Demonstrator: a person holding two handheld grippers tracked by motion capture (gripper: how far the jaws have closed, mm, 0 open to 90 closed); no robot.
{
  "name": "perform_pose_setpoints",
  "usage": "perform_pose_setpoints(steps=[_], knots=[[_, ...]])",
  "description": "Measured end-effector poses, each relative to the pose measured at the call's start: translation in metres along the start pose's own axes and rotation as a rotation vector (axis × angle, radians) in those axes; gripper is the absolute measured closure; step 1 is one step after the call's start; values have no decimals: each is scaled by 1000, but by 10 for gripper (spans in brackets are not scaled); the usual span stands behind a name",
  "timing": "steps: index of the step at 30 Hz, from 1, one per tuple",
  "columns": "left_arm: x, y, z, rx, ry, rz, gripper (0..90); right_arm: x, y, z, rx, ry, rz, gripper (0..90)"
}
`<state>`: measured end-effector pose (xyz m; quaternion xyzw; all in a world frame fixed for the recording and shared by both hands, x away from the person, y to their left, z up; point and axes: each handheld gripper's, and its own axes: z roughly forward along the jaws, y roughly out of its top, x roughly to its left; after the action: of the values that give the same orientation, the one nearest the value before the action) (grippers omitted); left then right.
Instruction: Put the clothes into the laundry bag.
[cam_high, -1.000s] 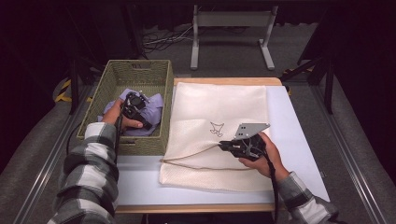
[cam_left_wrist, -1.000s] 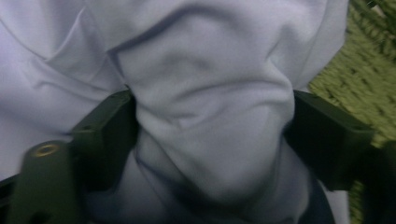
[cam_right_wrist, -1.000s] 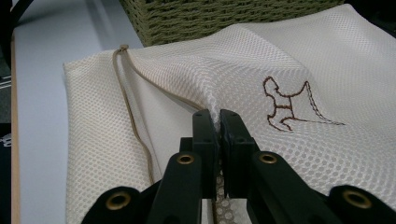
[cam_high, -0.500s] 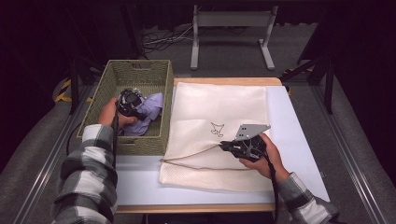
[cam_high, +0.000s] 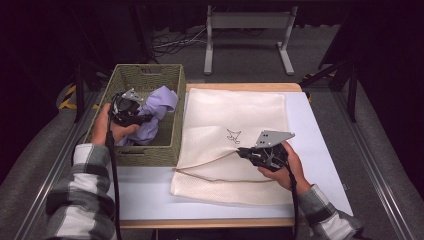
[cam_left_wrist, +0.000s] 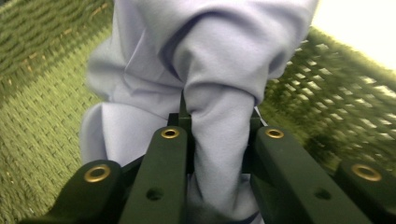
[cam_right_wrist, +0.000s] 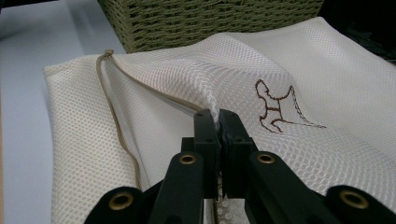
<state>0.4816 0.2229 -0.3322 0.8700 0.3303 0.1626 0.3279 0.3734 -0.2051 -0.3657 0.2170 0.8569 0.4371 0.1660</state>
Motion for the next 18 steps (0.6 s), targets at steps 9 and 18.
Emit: perform_pose_setpoints(steps=[9, 18], knots=[[-11, -10, -14, -69, -41, 12, 801, -1, 0, -5, -19, -28, 6, 875], [-39, -19, -27, -144, -69, 33, 802, 1, 1, -4, -17, -37, 3, 875]])
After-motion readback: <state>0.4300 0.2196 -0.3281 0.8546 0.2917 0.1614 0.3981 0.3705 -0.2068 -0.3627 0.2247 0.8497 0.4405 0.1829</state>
